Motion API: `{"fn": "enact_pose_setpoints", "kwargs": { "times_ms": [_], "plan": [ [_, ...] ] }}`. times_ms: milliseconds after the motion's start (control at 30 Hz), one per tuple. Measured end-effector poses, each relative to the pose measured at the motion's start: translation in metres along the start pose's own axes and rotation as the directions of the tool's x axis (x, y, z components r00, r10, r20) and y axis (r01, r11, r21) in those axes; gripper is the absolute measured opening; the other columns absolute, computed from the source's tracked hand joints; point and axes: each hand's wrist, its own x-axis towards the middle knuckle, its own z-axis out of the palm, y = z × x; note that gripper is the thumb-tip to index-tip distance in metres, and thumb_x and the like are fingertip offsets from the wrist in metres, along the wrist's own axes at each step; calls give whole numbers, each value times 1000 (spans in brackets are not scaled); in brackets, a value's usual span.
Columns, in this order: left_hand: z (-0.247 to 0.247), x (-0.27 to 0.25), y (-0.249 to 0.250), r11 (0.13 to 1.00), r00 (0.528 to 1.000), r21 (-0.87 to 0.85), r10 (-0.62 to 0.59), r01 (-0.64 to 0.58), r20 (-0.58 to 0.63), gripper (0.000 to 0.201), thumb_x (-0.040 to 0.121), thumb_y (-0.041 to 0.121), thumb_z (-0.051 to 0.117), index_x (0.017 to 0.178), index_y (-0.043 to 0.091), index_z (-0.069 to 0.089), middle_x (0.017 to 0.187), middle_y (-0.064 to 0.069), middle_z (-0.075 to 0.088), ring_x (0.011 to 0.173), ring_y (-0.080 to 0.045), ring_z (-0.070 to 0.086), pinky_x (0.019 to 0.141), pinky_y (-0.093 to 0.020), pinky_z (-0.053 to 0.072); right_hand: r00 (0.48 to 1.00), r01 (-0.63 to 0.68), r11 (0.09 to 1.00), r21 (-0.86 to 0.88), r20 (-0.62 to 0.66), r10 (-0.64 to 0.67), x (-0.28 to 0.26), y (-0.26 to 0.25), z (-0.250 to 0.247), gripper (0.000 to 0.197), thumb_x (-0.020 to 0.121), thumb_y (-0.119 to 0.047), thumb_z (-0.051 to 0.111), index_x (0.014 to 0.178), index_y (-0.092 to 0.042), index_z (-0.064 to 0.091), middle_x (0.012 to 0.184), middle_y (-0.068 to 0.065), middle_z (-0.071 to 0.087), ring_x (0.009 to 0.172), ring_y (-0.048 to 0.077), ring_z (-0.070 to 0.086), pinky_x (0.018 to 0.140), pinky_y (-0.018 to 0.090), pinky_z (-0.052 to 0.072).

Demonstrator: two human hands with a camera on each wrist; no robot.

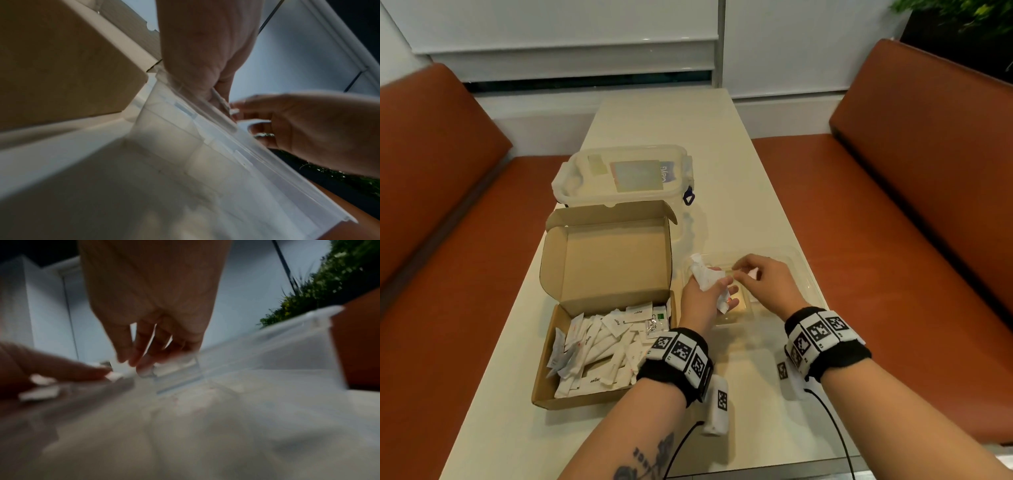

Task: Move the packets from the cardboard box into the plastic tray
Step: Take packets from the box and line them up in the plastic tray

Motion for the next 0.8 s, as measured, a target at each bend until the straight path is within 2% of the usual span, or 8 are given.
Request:
{"fn": "enact_pose_setpoints", "kwargs": {
  "times_ms": [67, 167, 300, 367, 433, 533, 667, 800],
  "plan": [
    [2, 1, 2, 999, 1000, 46, -3, 2, 9, 17, 89, 2, 57, 99, 15, 62, 91, -9, 68, 77, -20, 68, 70, -37, 58, 996, 12, 991, 135, 86, -24, -2, -11, 0, 24, 81, -21, 71, 103, -31, 67, 91, -11, 62, 64, 1, 46, 65, 15, 39],
    [3, 2, 2, 998, 1000, 65, -20, 20, -4, 17, 89, 4, 56, 91, 19, 64, 83, -8, 68, 70, -19, 68, 72, -39, 58, 989, -6, 988, 151, 148, -16, 0, -16, -1, 34, 81, -17, 71, 111, -31, 66, 101, -12, 62, 69, 8, 48, 69, 13, 43],
    [-1, 1, 0, 999, 1000, 35, 13, -13, 8, 8, 95, 15, 55, 98, 17, 62, 90, -12, 69, 75, -22, 68, 71, -39, 59, 982, -63, 982, 177, 185, 29, 2, -15, -2, 34, 78, -16, 74, 109, -28, 69, 100, -13, 64, 65, 1, 51, 62, 6, 41],
    [-2, 0, -1, 998, 999, 48, 34, -35, 23, 14, 96, 18, 53, 107, 15, 61, 98, -12, 70, 83, -23, 70, 71, -38, 59, 979, -53, 989, 141, 202, 24, 0, -12, 2, 40, 76, -14, 74, 113, -28, 67, 97, -10, 61, 64, -1, 49, 63, 7, 41],
    [-2, 0, -2, 996, 999, 75, 41, -43, 32, 23, 96, 20, 53, 116, 12, 60, 102, -13, 70, 87, -24, 70, 76, -41, 59, 985, -74, 986, 151, 167, 48, 0, -10, 5, 36, 77, -13, 74, 110, -25, 67, 95, -5, 62, 66, 3, 52, 65, 13, 45],
    [0, 0, 0, 1000, 999, 24, -20, 19, 25, 27, 97, 23, 50, 120, 8, 55, 105, -15, 67, 82, -24, 69, 64, -34, 60, 991, -121, 973, 199, 84, 106, 2, -6, 6, 20, 77, -13, 75, 96, -17, 70, 91, -1, 67, 70, 18, 61, 66, 23, 51],
    [2, 2, 1, 996, 996, -30, -84, 83, -17, 32, 100, 17, 41, 130, 4, 45, 121, -25, 57, 94, -35, 63, 60, -33, 59, 990, -138, 947, 291, 63, 124, 5, -3, 6, 10, 76, -9, 75, 78, -15, 67, 79, 0, 69, 66, 10, 60, 61, 16, 46],
    [3, 2, 0, 999, 998, -11, -47, 47, -29, 24, 101, 16, 39, 121, 8, 51, 116, -20, 60, 95, -30, 61, 69, -37, 56, 991, -133, 898, 419, 47, 125, 6, -3, -1, 10, 82, -4, 67, 82, -14, 70, 78, -1, 69, 72, 5, 61, 64, 12, 47]
  ]
}}
